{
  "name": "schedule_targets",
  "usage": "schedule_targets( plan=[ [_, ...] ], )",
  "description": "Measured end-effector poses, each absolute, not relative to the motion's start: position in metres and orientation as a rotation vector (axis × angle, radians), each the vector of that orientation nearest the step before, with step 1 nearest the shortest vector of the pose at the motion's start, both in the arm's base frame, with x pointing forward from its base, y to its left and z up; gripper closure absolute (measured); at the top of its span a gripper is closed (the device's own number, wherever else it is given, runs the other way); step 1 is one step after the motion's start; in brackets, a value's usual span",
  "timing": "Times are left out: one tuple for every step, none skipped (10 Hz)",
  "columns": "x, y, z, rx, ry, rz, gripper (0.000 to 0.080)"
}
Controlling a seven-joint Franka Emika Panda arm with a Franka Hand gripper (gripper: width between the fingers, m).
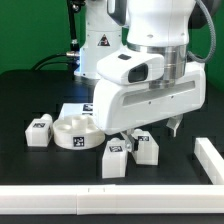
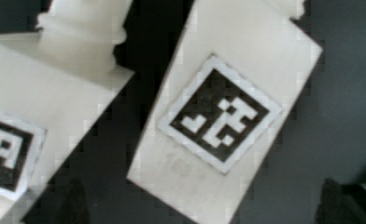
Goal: Assemble stool
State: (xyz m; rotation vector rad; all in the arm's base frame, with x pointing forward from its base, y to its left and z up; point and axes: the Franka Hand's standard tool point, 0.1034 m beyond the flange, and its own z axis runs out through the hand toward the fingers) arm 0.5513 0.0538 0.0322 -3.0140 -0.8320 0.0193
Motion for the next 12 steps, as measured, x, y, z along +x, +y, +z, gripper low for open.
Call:
schedule_targets(
  plan=[
    [0.548, 0.054, 0.027, -3.011, -0.832, 0.033, 0.015],
    [0.546, 0.054, 0.025, -3.011, -0.829, 0.04, 0.015],
    [0.546, 0.058, 0.024, -3.01, -0.827, 0.043, 0.015],
    [0.547, 0.066, 0.026, -3.009, -0.831, 0.038, 0.015],
    [0.546, 0.069, 0.024, -3.007, -0.837, 0.035, 0.015],
    [0.544, 0.068, 0.02, -3.005, -0.84, 0.035, 0.015],
    [0.54, 0.066, 0.016, -3.005, -0.839, 0.044, 0.015],
    [0.536, 0.066, 0.015, -3.003, -0.84, 0.053, 0.015],
    [0.536, 0.066, 0.014, -3.003, -0.84, 0.055, 0.015],
    [0.536, 0.066, 0.014, -3.003, -0.84, 0.055, 0.015],
    [0.536, 0.066, 0.014, -3.003, -0.84, 0.055, 0.0272],
    [0.536, 0.066, 0.014, -3.003, -0.84, 0.055, 0.0407]
  ],
)
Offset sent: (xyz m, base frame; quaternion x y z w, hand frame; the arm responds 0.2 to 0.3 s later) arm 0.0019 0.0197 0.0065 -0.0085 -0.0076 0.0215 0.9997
